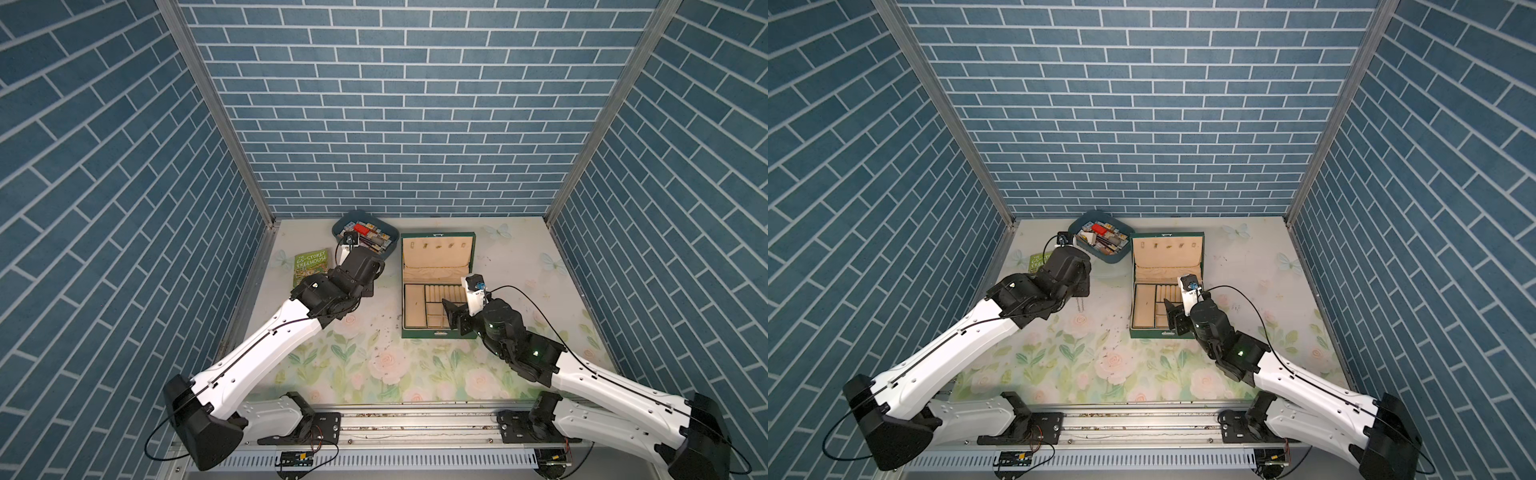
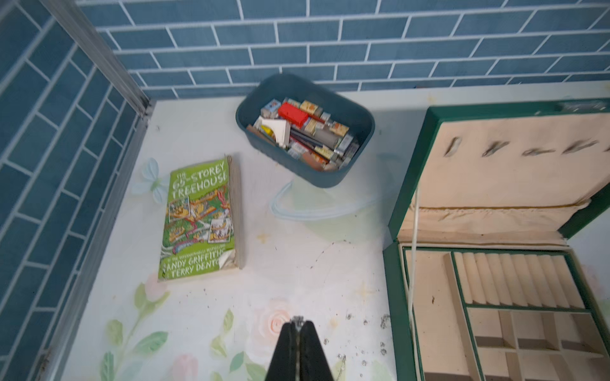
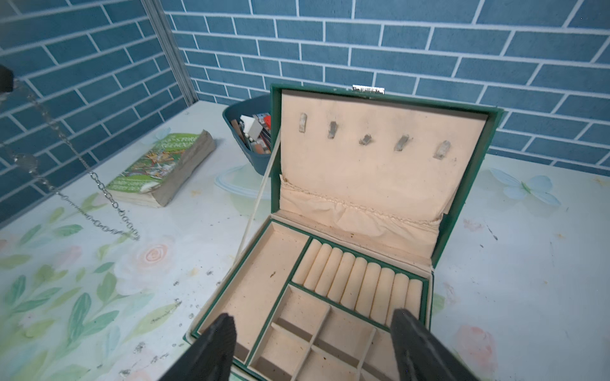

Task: Put jewelry chain into jewelry box
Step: Pick up the necklace from the center of the board.

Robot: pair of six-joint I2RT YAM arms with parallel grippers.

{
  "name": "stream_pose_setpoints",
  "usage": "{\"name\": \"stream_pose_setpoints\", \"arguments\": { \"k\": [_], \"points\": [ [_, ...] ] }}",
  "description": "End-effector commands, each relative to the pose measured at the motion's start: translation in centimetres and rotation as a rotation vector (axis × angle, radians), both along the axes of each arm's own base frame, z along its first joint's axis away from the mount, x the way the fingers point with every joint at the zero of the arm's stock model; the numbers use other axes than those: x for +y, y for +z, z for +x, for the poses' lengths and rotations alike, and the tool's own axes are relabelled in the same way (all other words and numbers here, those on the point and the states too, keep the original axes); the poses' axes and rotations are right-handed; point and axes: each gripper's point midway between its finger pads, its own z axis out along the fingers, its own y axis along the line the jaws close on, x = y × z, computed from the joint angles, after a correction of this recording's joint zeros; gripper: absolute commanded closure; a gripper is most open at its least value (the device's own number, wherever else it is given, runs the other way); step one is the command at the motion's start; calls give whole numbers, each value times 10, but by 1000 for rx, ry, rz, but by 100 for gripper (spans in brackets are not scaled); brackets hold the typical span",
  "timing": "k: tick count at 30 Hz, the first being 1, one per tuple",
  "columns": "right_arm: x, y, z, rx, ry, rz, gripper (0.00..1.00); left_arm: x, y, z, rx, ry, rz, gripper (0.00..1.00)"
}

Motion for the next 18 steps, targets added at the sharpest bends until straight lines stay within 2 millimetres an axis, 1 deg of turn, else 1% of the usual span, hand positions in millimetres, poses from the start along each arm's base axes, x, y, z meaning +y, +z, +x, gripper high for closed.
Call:
{"name": "stream_pose_setpoints", "arguments": {
  "k": [1, 4, 8, 10, 14, 15, 18],
  "points": [
    [4, 22, -4, -84, 42, 68, 20, -4, 32, 6, -85, -87, 88, 100],
    [4, 37, -9, -141, 65, 136, 18, -25, 56, 9, -143, -207, 101, 100],
    [14, 50, -24, -241, 191, 167, 17, -51, 83, 7, -231, -345, 134, 100],
    [20, 55, -34, -291, 259, 170, 17, -64, 99, 4, -288, -413, 141, 100],
    [24, 68, -39, -360, 302, 192, 18, -90, 126, -6, -391, -545, 149, 100],
    [26, 72, -41, -378, 317, 201, 18, -96, 132, -8, -413, -571, 160, 100],
    [35, 75, -47, -408, 374, 213, 20, -111, 144, -16, -472, -653, 211, 100]
  ]
}}
